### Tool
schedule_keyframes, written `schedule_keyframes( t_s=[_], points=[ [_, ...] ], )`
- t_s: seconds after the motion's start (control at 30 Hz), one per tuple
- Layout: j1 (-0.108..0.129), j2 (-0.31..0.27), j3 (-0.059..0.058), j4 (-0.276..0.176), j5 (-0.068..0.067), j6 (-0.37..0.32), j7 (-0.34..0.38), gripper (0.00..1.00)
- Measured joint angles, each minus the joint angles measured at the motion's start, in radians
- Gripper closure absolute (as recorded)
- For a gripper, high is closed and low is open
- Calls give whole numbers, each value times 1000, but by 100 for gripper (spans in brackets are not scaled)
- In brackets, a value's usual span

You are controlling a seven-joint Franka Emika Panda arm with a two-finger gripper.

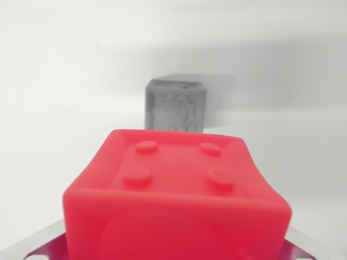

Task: Destack cube

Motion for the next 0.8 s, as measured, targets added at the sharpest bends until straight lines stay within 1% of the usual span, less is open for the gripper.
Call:
schedule_keyframes(
  t_s=[0.13,0.23,0.43,0.8],
  points=[
    [0,-21,0,8,1,-27,0,100],
    [1,-20,2,14,1,-30,5,100],
    [10,15,6,35,1,-27,32,100],
    [30,58,9,71,1,-20,81,100]
  ],
)
